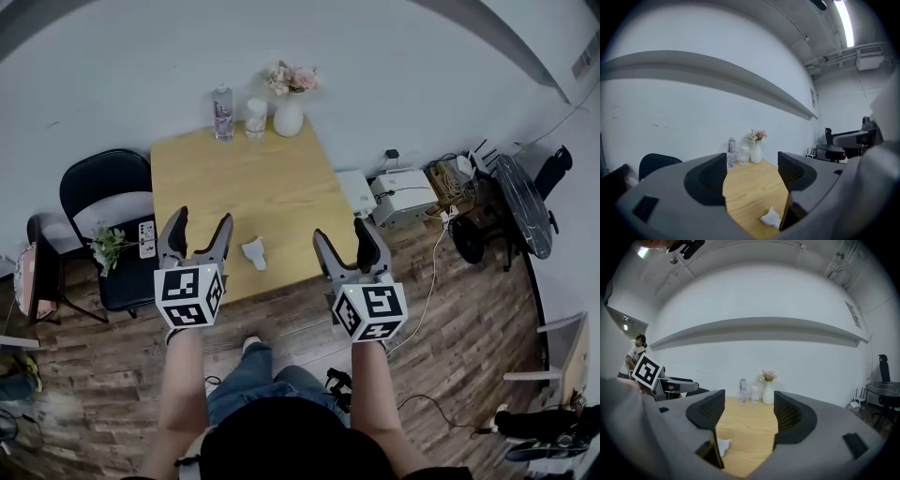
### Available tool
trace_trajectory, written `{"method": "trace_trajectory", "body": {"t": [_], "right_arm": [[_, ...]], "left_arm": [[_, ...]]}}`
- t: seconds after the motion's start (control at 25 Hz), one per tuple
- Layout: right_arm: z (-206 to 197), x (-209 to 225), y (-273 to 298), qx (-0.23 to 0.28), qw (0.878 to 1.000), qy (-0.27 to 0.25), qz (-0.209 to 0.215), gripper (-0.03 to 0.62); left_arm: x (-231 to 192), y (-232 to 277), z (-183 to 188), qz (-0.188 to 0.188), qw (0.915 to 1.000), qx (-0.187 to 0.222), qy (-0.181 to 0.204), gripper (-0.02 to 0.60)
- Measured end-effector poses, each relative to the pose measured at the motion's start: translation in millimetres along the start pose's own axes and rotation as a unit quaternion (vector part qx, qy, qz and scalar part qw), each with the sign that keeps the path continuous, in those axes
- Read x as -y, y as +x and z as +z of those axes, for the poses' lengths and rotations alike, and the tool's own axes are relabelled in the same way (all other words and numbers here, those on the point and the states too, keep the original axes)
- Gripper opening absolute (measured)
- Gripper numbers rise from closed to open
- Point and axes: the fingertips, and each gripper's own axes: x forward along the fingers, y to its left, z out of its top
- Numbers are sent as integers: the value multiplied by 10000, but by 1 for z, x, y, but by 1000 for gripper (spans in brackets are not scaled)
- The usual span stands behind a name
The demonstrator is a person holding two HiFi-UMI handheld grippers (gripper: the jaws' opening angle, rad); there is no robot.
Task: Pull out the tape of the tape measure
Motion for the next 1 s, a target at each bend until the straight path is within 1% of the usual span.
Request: {"method": "trace_trajectory", "body": {"t": [0.28,0.44,0.56,0.76,1.0], "right_arm": [[-27,-3,30,-323,9991,12,256,336],[-44,-1,43,-521,9978,44,415,336],[-54,0,54,-694,9957,20,612,336],[-70,7,70,-974,9906,-47,958,336],[-88,27,90,-1188,9842,35,1309,336]], "left_arm": [[-13,13,-36,120,9991,-407,-97,345],[-8,20,-59,150,9978,-635,-141,345],[-3,27,-77,211,9960,-840,-237,345],[12,37,-115,403,9902,-1260,-454,345],[36,49,-162,692,9801,-1709,-741,345]]}}
